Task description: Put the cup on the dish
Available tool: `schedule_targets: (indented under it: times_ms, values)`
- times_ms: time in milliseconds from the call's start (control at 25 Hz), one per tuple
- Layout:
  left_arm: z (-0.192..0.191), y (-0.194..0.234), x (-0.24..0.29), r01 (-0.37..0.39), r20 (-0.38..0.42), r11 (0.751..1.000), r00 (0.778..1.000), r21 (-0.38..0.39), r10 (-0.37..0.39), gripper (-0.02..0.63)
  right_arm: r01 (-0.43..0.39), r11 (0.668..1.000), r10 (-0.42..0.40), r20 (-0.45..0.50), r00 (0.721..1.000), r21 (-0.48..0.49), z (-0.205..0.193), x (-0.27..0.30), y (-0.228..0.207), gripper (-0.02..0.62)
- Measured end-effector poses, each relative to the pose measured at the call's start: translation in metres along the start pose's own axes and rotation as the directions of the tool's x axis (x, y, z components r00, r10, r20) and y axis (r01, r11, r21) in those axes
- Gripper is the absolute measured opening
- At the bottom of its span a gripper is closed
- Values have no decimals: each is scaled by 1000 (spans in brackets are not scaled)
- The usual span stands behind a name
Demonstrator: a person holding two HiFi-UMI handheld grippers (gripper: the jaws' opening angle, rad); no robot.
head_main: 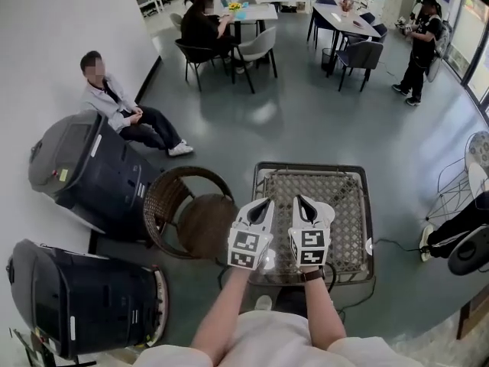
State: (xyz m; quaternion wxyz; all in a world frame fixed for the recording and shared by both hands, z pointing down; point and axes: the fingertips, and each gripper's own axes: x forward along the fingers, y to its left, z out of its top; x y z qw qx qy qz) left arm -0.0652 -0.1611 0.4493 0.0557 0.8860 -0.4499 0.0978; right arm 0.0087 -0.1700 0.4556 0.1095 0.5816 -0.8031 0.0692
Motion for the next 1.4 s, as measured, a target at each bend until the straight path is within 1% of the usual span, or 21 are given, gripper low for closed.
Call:
schedule_targets:
  times_ms: [160, 280, 400, 480, 560, 680, 800, 960, 1040, 1160, 1240, 1320, 1400]
  values:
    - [48, 1, -23, -15, 80, 1000, 997, 13, 14, 3, -12, 1000, 10, 86, 996, 21, 55, -27, 17, 0]
    - [79, 2, -39, -28, 142, 999, 990, 28, 23, 5, -26, 998, 16, 166, 986, 56, 89, -48, 26, 0]
    - [104, -9, -50, -24, 207, 999, 978, 39, 16, 5, -47, 999, 41, 238, 970, 18, 115, -71, 33, 0]
    - [116, -16, -54, -23, 237, 997, 971, 68, 6, 5, -28, 1000, 27, 271, 962, -3, 127, -82, 32, 0]
    - [123, -21, -56, -15, 245, 996, 969, 91, -8, 5, 1, 1000, -1, 292, 956, 1, 134, -90, 31, 0]
    - [122, -31, -62, -5, 251, 996, 968, 92, -18, 5, 38, 999, -38, 301, 953, 7, 137, -104, 27, 0]
    - [122, -40, -72, 3, 284, 997, 958, 81, -26, 5, 65, 998, -63, 309, 949, 6, 137, -119, 23, 0]
    - [117, -46, -76, 2, 294, 998, 956, 59, -19, 5, 91, 996, -93, 299, 950, 20, 128, -134, 19, 0]
    - [116, -53, -77, 8, 295, 999, 955, 50, -22, 5, 101, 995, -103, 289, 952, 21, 122, -140, 14, 0]
    - [119, -66, -78, 4, 305, 998, 952, 59, -22, 5, 105, 994, -104, 286, 952, 11, 115, -148, 5, 0]
    - [115, -73, -80, 20, 286, 996, 957, 86, -44, 5, 121, 992, -128, 287, 949, 42, 108, -153, 4, 0]
    - [111, -76, -84, 48, 265, 993, 962, 105, -74, 5, 155, 984, -175, 286, 942, 90, 101, -162, 5, 0]
    - [115, -76, -89, 65, 272, 992, 958, 107, -92, 5, 192, 973, -222, 289, 931, 131, 96, -173, 7, 0]
